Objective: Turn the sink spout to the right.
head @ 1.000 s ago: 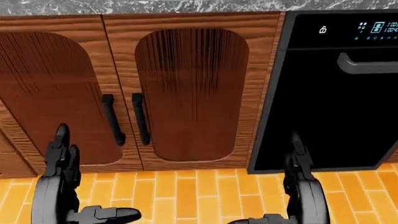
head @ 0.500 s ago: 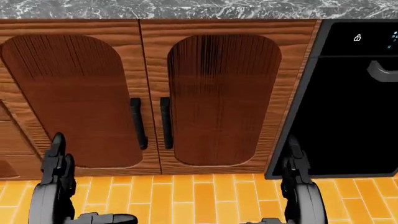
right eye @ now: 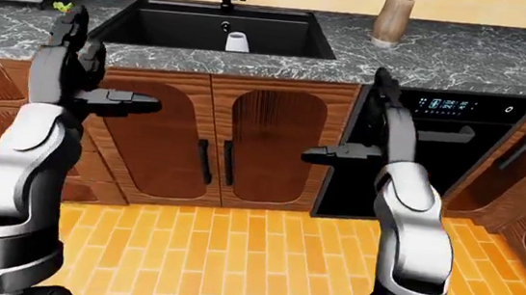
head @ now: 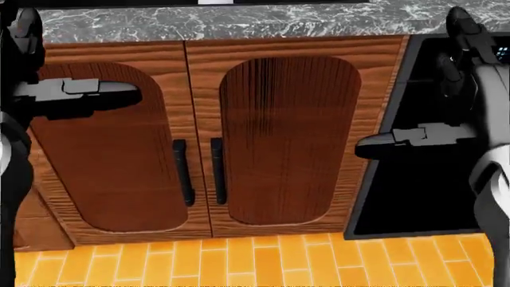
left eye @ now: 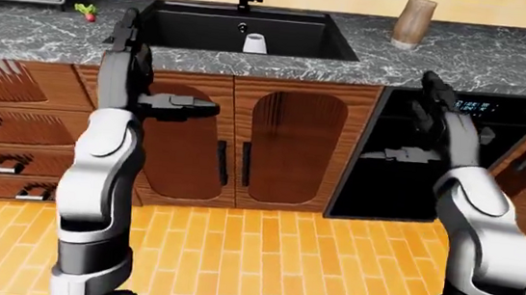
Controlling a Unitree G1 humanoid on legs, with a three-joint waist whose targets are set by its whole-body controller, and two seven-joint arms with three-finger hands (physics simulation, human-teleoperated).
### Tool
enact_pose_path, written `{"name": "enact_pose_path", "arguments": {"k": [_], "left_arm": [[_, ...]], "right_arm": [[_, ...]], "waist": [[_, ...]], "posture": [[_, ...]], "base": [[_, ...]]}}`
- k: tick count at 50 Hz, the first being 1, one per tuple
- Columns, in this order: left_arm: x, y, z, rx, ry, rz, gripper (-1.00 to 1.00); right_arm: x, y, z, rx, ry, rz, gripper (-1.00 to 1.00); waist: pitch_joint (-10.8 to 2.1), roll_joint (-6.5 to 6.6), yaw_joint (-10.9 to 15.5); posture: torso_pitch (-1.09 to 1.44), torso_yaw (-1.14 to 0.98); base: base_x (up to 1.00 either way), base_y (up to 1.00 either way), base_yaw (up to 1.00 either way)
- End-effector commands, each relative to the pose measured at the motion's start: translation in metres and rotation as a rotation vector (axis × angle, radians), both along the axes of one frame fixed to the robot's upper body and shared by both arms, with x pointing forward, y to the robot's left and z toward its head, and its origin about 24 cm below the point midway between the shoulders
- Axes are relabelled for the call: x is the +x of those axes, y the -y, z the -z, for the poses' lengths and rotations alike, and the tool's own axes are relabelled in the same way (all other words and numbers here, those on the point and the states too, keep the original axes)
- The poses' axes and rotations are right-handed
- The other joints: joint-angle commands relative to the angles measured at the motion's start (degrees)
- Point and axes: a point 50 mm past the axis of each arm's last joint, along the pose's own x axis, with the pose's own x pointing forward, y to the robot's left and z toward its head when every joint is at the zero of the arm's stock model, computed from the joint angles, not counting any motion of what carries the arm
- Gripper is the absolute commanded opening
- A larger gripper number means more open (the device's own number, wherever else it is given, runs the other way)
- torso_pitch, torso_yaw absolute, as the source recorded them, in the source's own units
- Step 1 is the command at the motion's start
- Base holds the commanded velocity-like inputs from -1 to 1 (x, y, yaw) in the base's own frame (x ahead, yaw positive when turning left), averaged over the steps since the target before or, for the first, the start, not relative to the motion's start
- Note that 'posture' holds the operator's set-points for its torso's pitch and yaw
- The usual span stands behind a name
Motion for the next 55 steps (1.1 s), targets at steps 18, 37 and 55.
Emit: {"name": "enact_pose_path", "arguments": {"k": [18,37,55], "left_arm": [[0.014,0.003,-0.062,0.074,0.070,-0.029,1.00],[0.009,-0.007,-0.085,0.058,0.094,-0.050,1.00],[0.003,-0.010,-0.100,0.052,0.110,-0.056,1.00]], "right_arm": [[0.025,0.009,-0.096,-0.038,0.035,-0.056,1.00],[0.019,0.007,-0.130,-0.045,0.051,-0.068,1.00],[0.016,0.006,-0.136,-0.059,0.047,-0.071,1.00]], "waist": [[0.62,-0.14,0.1],[1.22,0.57,0.0],[2.56,-0.89,0.3]], "posture": [[0.00,0.00],[0.00,0.00],[0.00,0.00]], "base": [[0.00,0.00,0.00],[0.04,0.00,0.00],[0.15,0.00,0.00]]}}
